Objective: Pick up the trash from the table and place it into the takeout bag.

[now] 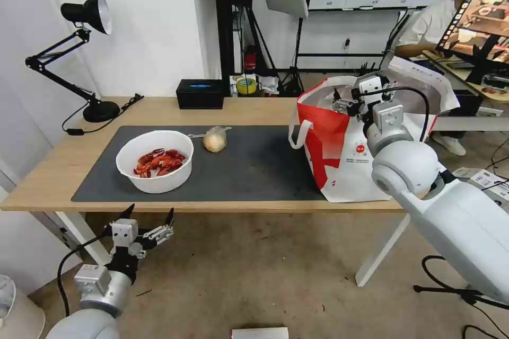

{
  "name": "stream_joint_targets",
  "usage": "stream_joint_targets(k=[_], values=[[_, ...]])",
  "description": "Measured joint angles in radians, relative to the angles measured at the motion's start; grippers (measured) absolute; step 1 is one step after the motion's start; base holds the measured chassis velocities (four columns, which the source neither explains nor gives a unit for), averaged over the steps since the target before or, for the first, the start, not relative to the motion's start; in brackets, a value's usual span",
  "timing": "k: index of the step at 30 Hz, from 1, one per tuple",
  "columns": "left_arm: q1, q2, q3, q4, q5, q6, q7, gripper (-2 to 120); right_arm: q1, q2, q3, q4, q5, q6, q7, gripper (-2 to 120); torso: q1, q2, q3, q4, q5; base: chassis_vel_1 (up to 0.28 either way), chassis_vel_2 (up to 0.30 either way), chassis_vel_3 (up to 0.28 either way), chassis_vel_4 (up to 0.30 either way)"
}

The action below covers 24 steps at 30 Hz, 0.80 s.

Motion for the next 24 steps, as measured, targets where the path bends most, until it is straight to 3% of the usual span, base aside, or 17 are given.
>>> stream_joint_targets(k=[5, 8, 11, 14, 24], values=[[-0.002, 0.000, 0.001, 0.000, 0.000, 0.000, 0.000, 100, 0.000, 0.014, -0.003, -0.002, 0.015, 0.038, 0.017, 100, 0.000, 0.000, 0.000, 0.0000, 0.0000, 0.000, 0.000, 0.000, 0.000], [-0.004, -0.003, 0.005, 0.004, 0.000, 0.000, 0.000, 100, 0.004, 0.043, -0.025, -0.010, 0.121, 0.229, 0.044, 100, 0.000, 0.000, 0.000, 0.0000, 0.0000, 0.000, 0.000, 0.000, 0.000], [-0.005, -0.005, 0.007, 0.006, 0.000, 0.000, 0.000, 100, 0.001, 0.052, -0.027, -0.012, 0.130, 0.265, 0.047, 100, 0.000, 0.000, 0.000, 0.0001, -0.0002, 0.000, 0.000, 0.000, 0.000], [-0.008, -0.009, 0.012, 0.012, 0.003, -0.001, 0.000, 100, -0.024, 0.083, -0.035, -0.017, 0.137, 0.362, 0.048, 100, 0.000, 0.000, 0.000, 0.0000, 0.0000, 0.000, 0.000, 0.000, 0.000], [-0.023, -0.010, 0.016, 0.025, 0.004, -0.003, 0.000, 100, -0.114, 0.118, -0.047, 0.000, 0.083, 0.461, 0.027, 100, 0.000, 0.000, 0.000, 0.0000, -0.0001, 0.000, 0.000, 0.000, 0.000]])
